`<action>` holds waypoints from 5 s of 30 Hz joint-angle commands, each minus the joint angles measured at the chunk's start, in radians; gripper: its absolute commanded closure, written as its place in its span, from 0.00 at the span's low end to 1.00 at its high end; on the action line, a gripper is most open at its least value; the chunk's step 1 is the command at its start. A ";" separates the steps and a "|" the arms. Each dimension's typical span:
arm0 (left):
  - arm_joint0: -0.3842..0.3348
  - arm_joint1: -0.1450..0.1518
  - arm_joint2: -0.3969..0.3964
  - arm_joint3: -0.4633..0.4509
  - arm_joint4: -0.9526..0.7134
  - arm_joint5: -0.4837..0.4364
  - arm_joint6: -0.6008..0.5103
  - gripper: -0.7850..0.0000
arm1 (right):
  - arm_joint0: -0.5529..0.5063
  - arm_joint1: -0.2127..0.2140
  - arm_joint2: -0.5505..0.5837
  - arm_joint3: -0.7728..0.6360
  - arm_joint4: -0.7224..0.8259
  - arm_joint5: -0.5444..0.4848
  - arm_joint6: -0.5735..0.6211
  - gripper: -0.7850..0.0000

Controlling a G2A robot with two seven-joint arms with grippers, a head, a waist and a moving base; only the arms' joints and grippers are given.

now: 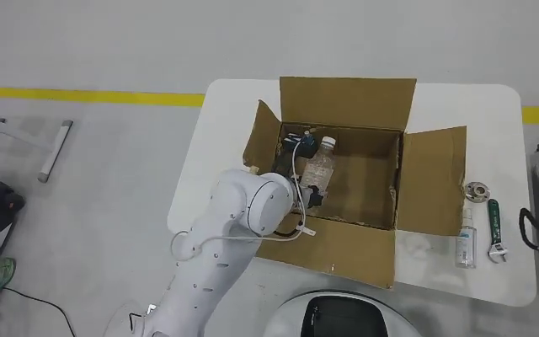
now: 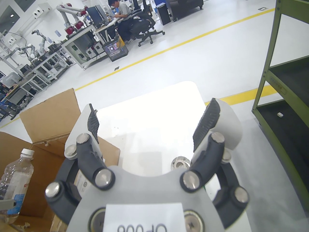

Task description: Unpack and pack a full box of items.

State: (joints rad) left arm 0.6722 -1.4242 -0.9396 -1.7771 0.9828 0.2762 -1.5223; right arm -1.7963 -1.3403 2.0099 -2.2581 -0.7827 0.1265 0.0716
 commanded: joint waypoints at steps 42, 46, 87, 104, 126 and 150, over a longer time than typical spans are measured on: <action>-0.163 -0.084 0.089 0.387 -0.052 0.210 0.189 0.00 | -0.036 0.004 0.021 -0.059 -0.156 0.005 0.277 0.00; -0.112 -0.061 0.064 0.208 0.024 0.118 0.160 0.00 | -0.087 0.012 0.047 -0.092 -0.195 -0.082 0.415 0.00; 0.154 0.018 -0.295 -0.293 0.061 -0.101 0.367 0.00 | 0.045 0.040 -0.170 0.068 -0.481 -0.009 0.929 0.47; 0.192 0.035 -0.427 -0.339 0.142 -0.042 0.426 0.00 | 0.067 0.042 -0.218 0.121 -0.549 0.018 0.934 0.73; 0.192 0.035 -0.427 -0.339 0.142 -0.042 0.426 0.00 | 0.224 0.029 0.258 -0.092 0.312 0.091 0.709 1.00; 0.275 0.045 -0.482 -0.357 0.180 -0.031 0.495 0.00 | 0.367 0.069 -0.526 -0.092 -0.234 0.081 0.683 1.00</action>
State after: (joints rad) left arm 0.9467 -1.3792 -1.4211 -2.1340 1.1630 0.2449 -1.0277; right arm -1.4233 -1.2710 1.5103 -2.3500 -0.9781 0.1919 0.7600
